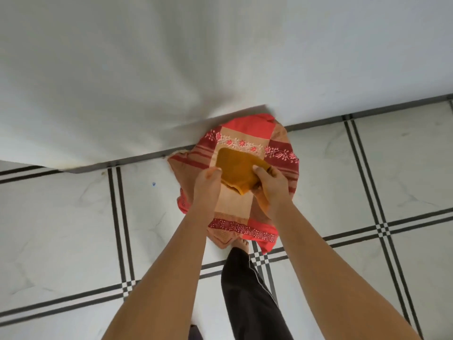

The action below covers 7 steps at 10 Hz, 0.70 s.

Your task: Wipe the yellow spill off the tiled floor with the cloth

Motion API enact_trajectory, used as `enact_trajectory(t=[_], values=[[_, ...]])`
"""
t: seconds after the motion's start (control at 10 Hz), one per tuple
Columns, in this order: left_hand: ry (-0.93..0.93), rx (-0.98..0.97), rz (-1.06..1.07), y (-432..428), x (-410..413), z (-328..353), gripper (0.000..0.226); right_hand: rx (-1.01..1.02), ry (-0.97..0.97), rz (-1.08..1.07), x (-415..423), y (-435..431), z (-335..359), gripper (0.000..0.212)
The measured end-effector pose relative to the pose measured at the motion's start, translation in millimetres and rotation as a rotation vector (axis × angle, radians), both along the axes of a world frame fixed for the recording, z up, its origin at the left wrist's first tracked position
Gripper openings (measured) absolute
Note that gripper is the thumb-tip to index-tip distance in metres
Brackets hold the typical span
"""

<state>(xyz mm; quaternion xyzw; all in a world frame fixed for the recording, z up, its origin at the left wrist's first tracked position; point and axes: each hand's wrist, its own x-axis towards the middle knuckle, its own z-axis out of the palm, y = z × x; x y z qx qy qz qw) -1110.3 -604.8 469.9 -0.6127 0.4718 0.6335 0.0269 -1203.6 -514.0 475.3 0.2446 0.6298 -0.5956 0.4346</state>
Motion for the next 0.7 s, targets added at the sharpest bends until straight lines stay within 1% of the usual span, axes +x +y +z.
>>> enact_trajectory(t=[0.1, 0.2, 0.3, 0.4, 0.5, 0.6, 0.7], values=[[-0.028, 0.144, 0.072, 10, -6, -77, 0.019, 0.148, -0.132, -0.033, -3, 18, -80, 0.034], [-0.074, 0.218, 0.097, 26, -6, -124, 0.016, 0.288, -0.164, -0.066, -3, 35, -132, 0.035], [-0.099, 0.260, 0.155, 39, -9, -131, 0.017, 0.265, -0.171, -0.064, -4, 46, -142, 0.037], [-0.108, 0.268, 0.167, 44, -10, -112, 0.021, 0.269, -0.181, -0.053, 2, 51, -130, 0.030], [-0.100, 0.279, 0.184, 49, -6, -73, 0.037, 0.329, -0.140, -0.030, 9, 60, -105, 0.023], [-0.052, 0.283, 0.236, 53, 9, -5, 0.028, 0.252, -0.139, 0.013, 13, 55, -39, 0.049], [0.035, 0.306, 0.326, 59, 34, 54, 0.022, 0.212, -0.121, 0.087, 26, 47, 27, 0.032]])
